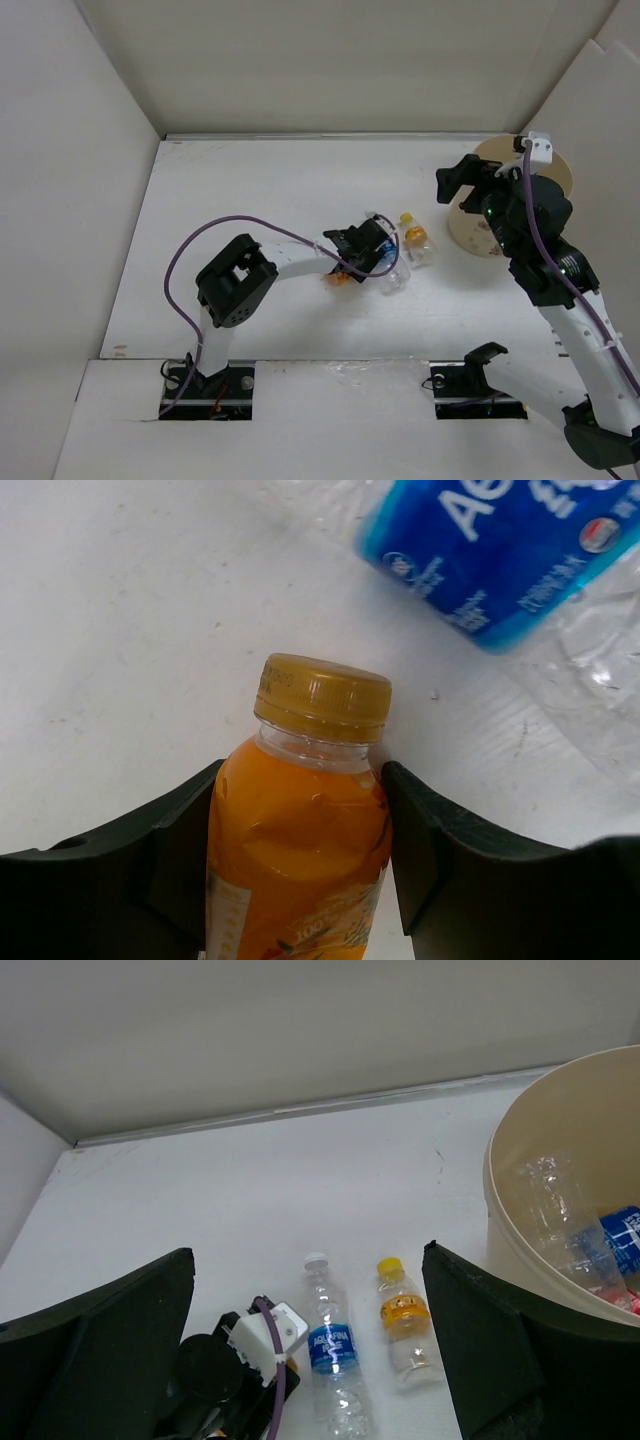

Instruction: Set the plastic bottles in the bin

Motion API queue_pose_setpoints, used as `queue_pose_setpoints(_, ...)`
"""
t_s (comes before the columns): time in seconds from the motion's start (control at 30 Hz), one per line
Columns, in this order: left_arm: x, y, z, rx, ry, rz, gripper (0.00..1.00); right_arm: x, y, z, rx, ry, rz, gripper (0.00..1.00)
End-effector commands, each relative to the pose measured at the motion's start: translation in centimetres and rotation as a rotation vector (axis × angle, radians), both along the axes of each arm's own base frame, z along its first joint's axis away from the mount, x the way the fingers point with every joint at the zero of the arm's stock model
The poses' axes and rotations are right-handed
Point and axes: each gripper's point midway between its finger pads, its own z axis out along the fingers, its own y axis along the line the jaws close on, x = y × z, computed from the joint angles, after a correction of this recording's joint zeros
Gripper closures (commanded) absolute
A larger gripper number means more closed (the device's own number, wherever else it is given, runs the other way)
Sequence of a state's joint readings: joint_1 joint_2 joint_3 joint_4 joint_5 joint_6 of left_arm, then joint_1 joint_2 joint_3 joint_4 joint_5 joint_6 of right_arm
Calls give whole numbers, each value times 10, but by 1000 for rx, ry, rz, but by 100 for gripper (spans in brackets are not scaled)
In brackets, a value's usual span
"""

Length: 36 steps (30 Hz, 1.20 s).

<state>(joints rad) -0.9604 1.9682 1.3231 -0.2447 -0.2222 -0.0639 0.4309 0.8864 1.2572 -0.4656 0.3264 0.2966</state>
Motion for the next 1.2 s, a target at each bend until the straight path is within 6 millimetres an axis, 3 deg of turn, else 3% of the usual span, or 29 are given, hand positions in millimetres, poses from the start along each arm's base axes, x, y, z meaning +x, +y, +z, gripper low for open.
queue_pose_setpoints(0.0,-2,36,-3,123,-7,131,99,-4,8,9,-7,-25,49,1)
queue_pose_setpoints(0.13,21,46,53,46,-94,267,100,0,31,4,-9,-27,163,1)
queue_pose_setpoints(0.17,28,48,80,7,-131,298,100,-1,36,8,-2,-41,192,1)
queue_pose_setpoints(0.23,36,50,112,-41,-190,358,100,-3,52,9,12,-66,279,1)
queue_pose_setpoints(0.3,46,54,163,-117,-285,432,100,-5,63,13,23,-89,340,1)
queue_pose_setpoints(0.37,58,58,197,-233,-318,520,100,-13,82,21,37,-133,454,1)
queue_pose_setpoints(0.4,60,56,228,-342,-330,536,100,-15,88,19,39,-138,491,1)
queue_pose_setpoints(0.47,72,64,256,-484,-325,566,100,-21,103,20,80,-153,609,1)
queue_pose_setpoints(0.5,76,62,300,-665,-360,571,100,-21,109,17,94,-153,651,1)
queue_pose_setpoints(0.53,75,60,302,-737,-323,534,100,-25,114,18,109,-164,694,1)
queue_pose_setpoints(0.57,72,59,318,-821,-329,505,100,-37,124,19,144,-163,789,1)
queue_pose_setpoints(0.6,66,53,334,-903,-343,455,100,-36,129,17,158,-188,831,1)
queue_pose_setpoints(0.63,59,57,364,-1052,-401,419,100,-39,135,15,175,-189,874,1)
queue_pose_setpoints(0.77,16,37,428,-1352,-419,130,100,-54,157,12,252,-225,1037,1)
queue_pose_setpoints(0.9,-11,9,444,-1454,-321,-91,100,-64,175,16,282,-267,1149,1)
queue_pose_setpoints(0.93,-17,4,447,-1472,-300,-134,100,-71,177,26,286,-302,1169,1)
queue_pose_setpoints(0.97,-23,2,456,-1510,-300,-183,100,-66,179,23,287,-298,1169,1)
queue_pose_setpoints(1.17,-44,-12,454,-1567,-177,-309,100,-60,187,36,294,-321,1170,1)
